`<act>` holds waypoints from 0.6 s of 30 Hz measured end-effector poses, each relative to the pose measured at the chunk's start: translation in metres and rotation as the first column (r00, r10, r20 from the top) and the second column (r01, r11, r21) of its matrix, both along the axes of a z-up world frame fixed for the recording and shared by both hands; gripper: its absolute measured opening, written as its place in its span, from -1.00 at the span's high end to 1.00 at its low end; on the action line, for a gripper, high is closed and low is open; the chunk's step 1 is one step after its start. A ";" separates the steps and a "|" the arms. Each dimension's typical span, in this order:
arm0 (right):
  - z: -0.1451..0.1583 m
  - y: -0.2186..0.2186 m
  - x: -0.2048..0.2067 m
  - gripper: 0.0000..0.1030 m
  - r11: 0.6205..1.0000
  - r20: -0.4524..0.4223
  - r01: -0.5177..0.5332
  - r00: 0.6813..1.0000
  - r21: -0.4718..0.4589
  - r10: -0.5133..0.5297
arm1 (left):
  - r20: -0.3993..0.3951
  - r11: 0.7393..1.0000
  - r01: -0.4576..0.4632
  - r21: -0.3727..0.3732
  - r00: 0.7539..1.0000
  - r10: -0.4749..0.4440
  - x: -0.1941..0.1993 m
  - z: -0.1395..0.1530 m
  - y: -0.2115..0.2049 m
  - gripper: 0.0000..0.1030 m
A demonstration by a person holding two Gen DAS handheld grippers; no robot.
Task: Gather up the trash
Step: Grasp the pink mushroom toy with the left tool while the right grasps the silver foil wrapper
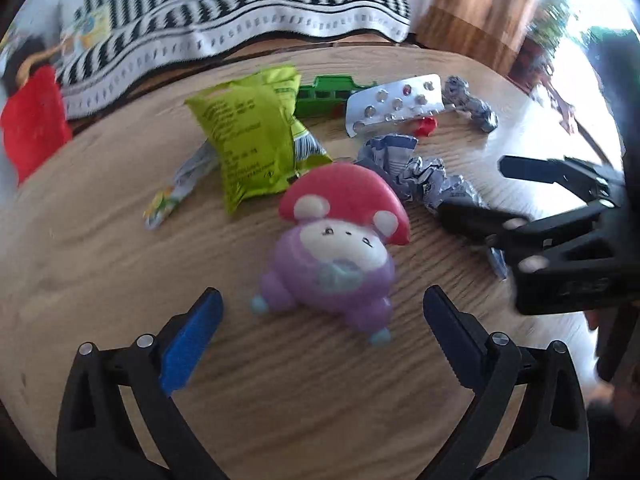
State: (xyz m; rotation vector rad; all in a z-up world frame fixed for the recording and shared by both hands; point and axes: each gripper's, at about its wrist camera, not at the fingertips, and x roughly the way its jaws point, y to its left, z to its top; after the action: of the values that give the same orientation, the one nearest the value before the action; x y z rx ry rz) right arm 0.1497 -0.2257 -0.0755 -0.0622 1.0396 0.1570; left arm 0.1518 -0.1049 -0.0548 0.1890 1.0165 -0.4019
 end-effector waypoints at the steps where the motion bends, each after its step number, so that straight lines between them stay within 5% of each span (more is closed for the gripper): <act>1: -0.004 0.003 0.003 -0.89 1.000 0.004 -0.012 1.000 -0.029 0.012 | 0.015 1.000 0.006 0.022 1.000 -0.006 0.000 -0.002 -0.002 -0.88; 8: -0.011 -0.005 -0.008 -0.90 1.000 0.098 -0.018 0.995 -0.003 0.018 | 0.078 0.999 0.034 0.018 0.996 -0.035 0.003 -0.005 -0.004 -0.89; 18: -0.010 -0.010 -0.009 -0.90 1.000 0.098 -0.006 0.995 0.001 0.005 | 0.081 0.999 0.029 0.017 0.996 -0.031 0.002 -0.005 -0.005 -0.89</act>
State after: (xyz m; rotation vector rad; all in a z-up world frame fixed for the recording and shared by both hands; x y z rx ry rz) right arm 0.1412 -0.2357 -0.0853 -0.0706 0.9413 0.1583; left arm 0.1541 -0.1099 -0.0600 0.2334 0.9380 -0.4103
